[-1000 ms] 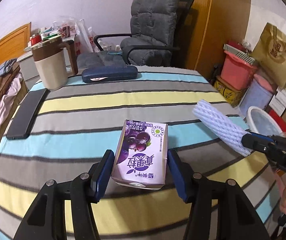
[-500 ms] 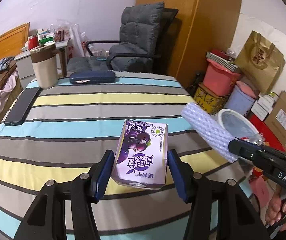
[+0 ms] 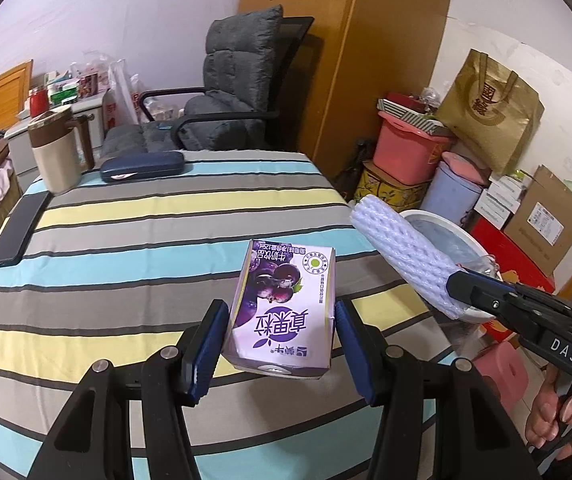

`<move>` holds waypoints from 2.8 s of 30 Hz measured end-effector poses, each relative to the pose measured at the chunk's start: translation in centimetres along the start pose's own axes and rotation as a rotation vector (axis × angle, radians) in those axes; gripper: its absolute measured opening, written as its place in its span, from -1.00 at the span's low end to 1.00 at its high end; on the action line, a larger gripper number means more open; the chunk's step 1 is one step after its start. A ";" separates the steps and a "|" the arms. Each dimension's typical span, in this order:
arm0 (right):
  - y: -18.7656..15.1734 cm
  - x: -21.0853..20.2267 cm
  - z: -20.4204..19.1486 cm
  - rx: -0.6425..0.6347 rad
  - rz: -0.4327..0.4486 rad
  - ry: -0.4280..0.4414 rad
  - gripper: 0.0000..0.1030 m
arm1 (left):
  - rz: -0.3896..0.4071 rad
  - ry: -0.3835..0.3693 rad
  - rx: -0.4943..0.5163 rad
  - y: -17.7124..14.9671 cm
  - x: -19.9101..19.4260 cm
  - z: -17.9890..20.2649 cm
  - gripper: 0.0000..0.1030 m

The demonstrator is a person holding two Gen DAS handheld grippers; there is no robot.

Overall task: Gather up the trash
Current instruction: 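Carry the juice carton and foam sleeve over the white bin with both grippers, then open both grippers to drop the carton and foam sleeve into the bin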

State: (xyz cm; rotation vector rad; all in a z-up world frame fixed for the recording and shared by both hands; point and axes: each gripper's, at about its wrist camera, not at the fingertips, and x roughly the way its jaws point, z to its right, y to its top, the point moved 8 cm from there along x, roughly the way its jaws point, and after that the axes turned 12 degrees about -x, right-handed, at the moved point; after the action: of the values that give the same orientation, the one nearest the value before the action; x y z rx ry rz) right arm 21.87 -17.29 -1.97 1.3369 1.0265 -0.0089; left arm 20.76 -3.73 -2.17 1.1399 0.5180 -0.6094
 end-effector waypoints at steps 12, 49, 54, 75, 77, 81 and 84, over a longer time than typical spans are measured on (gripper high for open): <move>-0.8 -1.9 2.8 0.047 0.021 -0.063 -0.74 | -0.029 -0.051 0.058 -0.2 1.8 4.9 0.07; -5.4 -4.3 13.6 0.248 -0.039 -0.260 -0.74 | -0.160 -0.234 0.218 -0.9 11.4 18.8 0.08; -6.2 -3.7 14.2 0.266 -0.068 -0.258 -0.74 | -0.192 -0.240 0.224 -1.5 13.5 19.7 0.08; -6.1 -4.0 14.3 0.263 -0.063 -0.257 -0.08 | -0.195 -0.297 0.201 -0.4 14.3 20.5 0.09; -5.9 -4.3 14.1 0.257 -0.058 -0.262 -0.08 | -0.184 -0.302 0.202 -0.2 13.6 20.3 0.09; -5.7 -4.9 13.6 0.256 -0.042 -0.256 -0.08 | -0.173 -0.307 0.186 0.0 12.3 19.4 0.09; -5.5 -5.4 13.1 0.243 -0.025 -0.246 -0.08 | -0.163 -0.298 0.179 0.0 11.5 18.6 0.09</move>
State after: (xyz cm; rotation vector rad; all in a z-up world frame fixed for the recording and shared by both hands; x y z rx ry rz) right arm 23.55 -32.15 -4.53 1.4997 0.8513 -0.3183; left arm 30.45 -23.26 -3.56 1.1558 0.3049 -0.9652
